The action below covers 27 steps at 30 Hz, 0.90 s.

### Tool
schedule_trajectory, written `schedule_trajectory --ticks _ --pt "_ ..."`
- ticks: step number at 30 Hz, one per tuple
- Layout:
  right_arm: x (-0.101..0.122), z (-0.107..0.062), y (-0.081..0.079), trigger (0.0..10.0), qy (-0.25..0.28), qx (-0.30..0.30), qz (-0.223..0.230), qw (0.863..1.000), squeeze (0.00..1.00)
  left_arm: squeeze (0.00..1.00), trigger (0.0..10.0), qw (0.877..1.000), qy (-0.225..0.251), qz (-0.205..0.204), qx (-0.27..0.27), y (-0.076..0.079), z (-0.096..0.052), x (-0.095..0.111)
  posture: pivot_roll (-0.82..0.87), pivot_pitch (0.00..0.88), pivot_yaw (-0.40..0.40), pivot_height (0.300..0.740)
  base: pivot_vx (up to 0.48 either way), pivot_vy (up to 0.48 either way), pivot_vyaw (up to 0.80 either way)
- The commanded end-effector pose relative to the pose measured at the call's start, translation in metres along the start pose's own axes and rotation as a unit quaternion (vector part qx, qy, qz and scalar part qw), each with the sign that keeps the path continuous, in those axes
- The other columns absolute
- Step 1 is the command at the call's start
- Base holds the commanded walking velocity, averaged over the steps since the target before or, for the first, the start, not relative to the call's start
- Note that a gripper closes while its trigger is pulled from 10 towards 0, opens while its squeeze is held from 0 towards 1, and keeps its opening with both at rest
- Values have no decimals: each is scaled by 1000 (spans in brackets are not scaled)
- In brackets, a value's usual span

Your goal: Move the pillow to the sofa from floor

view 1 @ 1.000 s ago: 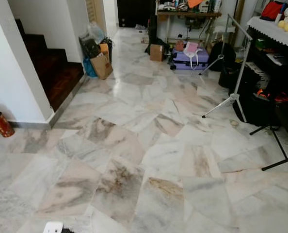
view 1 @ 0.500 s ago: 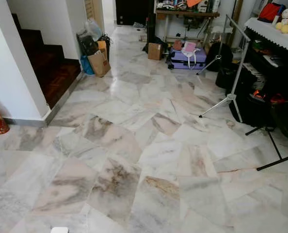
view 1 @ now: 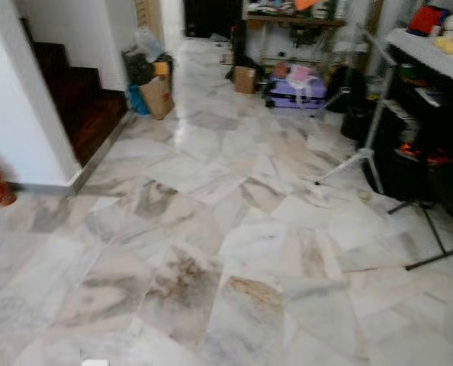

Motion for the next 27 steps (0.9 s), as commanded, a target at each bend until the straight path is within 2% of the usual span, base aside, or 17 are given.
schedule_trajectory --ticks 1,13,27 --pt "-3 0 -2 10000 -4 2 -2 1000 0 0 10000 1000 -18 3 4 -5 -3 -10 37 33 -6 740 0 0 800" --pt "-10 -1 1 10000 -14 -1 -12 1000 0 0 10000 1000 -26 4 1 -4 -4 -16 42 29 -8 740 0 0 800" --pt "-5 0 -1 10000 -12 1 -40 999 0 0 10000 1000 -28 2 -5 1 -4 -20 43 14 -20 740 0 0 800"
Point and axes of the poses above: a point about 5 cm out from each wrist's last joint towards the gripper, its own z axis pointing out of the wrist towards the gripper, its own x axis along the axis of the wrist's last joint, y = z × x, the point moved 4 cm from there along z, pointing out of the wrist towards the gripper, and after that the axes turned 3 degrees about z, right-handed, at the moved point
